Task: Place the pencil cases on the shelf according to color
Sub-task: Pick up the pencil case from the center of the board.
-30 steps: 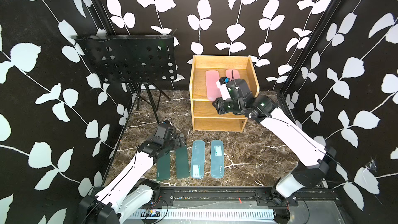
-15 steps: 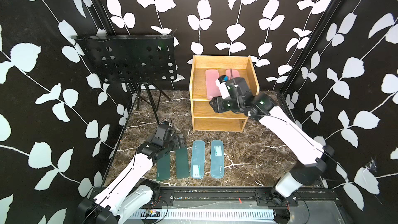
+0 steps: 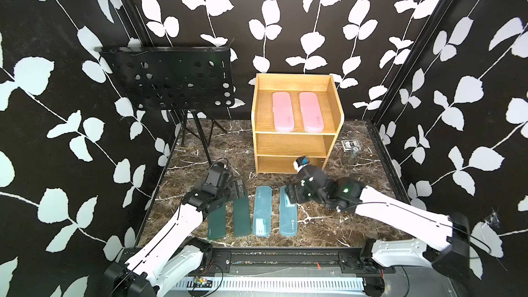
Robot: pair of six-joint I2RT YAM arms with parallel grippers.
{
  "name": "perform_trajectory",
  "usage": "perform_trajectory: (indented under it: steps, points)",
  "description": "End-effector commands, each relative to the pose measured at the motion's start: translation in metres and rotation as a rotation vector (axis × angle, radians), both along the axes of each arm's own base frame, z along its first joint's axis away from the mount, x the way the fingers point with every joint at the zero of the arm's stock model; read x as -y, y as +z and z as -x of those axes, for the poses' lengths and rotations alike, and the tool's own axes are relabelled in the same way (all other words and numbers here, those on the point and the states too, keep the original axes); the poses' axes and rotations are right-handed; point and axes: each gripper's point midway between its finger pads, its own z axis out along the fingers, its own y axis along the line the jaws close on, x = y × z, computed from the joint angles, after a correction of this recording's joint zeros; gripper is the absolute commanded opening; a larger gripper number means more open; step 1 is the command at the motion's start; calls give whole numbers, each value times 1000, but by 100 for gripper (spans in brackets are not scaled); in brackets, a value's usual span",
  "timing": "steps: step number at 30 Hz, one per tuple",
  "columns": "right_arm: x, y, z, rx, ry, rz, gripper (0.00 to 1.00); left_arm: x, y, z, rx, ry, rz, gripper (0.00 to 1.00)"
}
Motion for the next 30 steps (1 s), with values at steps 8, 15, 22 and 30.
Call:
perform_trajectory:
  steps: [8,15,22,30]
  points:
    - [-9,-101,21,-137,-179,160,99,-1,-23,1,-62,49,1,99]
    - [-13,-144,40,-217,-182,285,99,1,-19,-4,-50,55,9,99]
    - [30,-138,47,-195,-248,342,99,5,-7,-6,-39,39,18,99]
    - [29,-129,68,-250,-156,198,99,0,-16,3,-70,4,-26,99]
